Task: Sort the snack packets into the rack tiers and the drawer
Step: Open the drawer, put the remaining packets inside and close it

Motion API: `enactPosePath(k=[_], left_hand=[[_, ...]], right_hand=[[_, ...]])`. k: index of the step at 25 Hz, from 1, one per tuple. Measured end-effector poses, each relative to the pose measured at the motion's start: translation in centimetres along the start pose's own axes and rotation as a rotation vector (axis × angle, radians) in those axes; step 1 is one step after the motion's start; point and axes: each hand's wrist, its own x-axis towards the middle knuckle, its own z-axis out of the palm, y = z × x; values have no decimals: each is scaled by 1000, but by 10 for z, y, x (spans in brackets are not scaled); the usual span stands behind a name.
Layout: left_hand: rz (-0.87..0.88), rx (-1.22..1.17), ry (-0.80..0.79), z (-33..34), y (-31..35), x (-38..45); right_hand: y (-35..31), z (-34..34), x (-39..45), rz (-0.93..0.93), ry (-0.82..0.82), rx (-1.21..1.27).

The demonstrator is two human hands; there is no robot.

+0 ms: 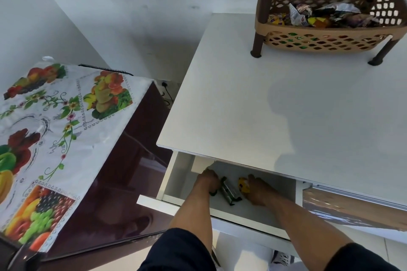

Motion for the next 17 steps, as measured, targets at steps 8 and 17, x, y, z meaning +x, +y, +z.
enactPosePath(k=[8,17], left_hand=[[145,144,0,-4,-1,-27],[297,158,402,9,-12,-106]], right_hand=[[-4,-16,-28,-82,67,-170],[-11,-41,-130,-609,401,-254]])
